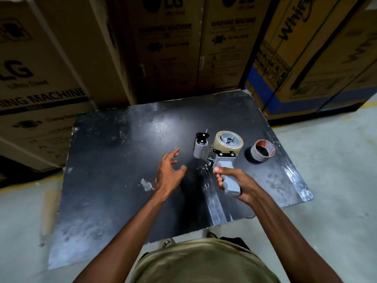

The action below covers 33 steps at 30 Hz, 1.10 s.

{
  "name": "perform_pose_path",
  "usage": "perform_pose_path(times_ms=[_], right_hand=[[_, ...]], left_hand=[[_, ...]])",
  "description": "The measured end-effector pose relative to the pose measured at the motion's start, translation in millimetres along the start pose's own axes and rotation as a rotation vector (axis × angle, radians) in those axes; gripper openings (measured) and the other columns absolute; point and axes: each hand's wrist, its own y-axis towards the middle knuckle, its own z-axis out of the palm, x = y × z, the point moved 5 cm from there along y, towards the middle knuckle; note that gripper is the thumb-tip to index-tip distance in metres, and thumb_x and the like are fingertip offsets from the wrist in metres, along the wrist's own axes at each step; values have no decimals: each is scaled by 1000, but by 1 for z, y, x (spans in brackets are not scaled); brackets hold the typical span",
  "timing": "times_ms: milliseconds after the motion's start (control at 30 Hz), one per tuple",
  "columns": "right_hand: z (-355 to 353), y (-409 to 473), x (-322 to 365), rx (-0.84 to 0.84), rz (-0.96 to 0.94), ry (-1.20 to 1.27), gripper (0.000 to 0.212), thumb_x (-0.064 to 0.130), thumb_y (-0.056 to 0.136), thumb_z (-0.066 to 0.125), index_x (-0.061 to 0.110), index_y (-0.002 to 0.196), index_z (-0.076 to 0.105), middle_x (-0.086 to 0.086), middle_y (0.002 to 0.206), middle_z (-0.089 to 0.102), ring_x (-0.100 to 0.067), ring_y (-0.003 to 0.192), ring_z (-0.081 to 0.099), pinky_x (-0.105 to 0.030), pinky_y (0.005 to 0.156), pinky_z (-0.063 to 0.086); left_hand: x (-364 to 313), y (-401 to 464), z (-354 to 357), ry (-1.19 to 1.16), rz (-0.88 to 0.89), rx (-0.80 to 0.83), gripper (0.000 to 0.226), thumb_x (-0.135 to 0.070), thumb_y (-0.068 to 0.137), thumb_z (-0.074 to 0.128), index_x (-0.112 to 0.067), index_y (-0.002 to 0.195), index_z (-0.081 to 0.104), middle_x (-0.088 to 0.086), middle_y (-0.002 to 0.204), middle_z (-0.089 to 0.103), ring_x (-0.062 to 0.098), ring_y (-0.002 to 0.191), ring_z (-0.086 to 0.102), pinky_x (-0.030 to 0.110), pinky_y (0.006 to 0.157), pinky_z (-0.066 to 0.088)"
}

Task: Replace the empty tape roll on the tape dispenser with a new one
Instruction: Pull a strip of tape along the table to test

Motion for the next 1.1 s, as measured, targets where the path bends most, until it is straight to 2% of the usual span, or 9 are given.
perform_pose_path(times_ms=[133,300,467,533,667,800,900,967,1100], right_hand=[[-24,35,22,-9,-2,-84,20,1,78,74,-4,95,66,-11,73,64,-17,57,61,-25,52,55],[-51,77,51,-17,-30,-246,10,-1,86,65,-7,94,65,-14,72,62,-21,59,60,-28,52,53],[-64,114,78,-62,-57,-408,5,1,88,65,-5,88,65,-14,69,66,-19,52,60,-25,46,51],[-68,131,91,-95,-72,-458,5,-1,88,64,-6,86,64,-15,68,66,-17,48,61,-24,44,51],[-70,164,111,-122,-90,-544,5,-3,86,65,-7,85,63,-17,63,66,-18,44,60,-24,43,50],[-69,192,121,-143,-113,-579,6,-2,82,68,-4,83,63,-20,64,63,-18,42,57,-26,44,49],[-73,212,125,-195,-128,-616,22,18,64,79,2,75,68,-17,67,64,-22,51,60,-32,55,52],[-81,224,130,-234,-149,-670,30,32,53,81,10,70,71,-8,68,66,-18,60,61,-32,59,52],[-80,230,141,-233,-161,-699,24,25,65,82,9,77,72,-4,70,67,-12,63,61,-28,60,51]], left_hand=[[1,19,16,81,-37,-62,55,-17,84,68,-19,137,55,1,127,58,17,107,59,41,98,52],[-4,49,41,107,-72,-86,46,-14,93,61,-12,138,54,9,131,58,22,115,60,37,102,49],[0,73,66,151,-94,-125,35,-11,89,63,-10,125,64,11,118,64,29,105,64,37,96,51],[4,79,74,172,-83,-134,33,-12,88,63,-11,121,66,8,113,66,27,102,65,42,96,52],[4,92,92,143,-113,-142,29,-12,90,61,-12,118,69,-2,92,68,19,83,67,38,88,56],[-8,109,120,77,-139,2,31,-24,93,62,-17,123,67,-5,93,68,13,87,67,34,91,56],[-11,123,141,-14,-201,94,42,-42,88,62,-23,125,64,-2,95,71,21,91,70,44,89,58],[-13,131,153,-41,-222,123,33,-38,89,63,-29,120,64,-1,93,72,22,91,71,49,88,58],[-26,141,164,-69,-217,109,32,-29,88,67,-25,120,64,-5,88,69,18,84,69,50,87,58]])
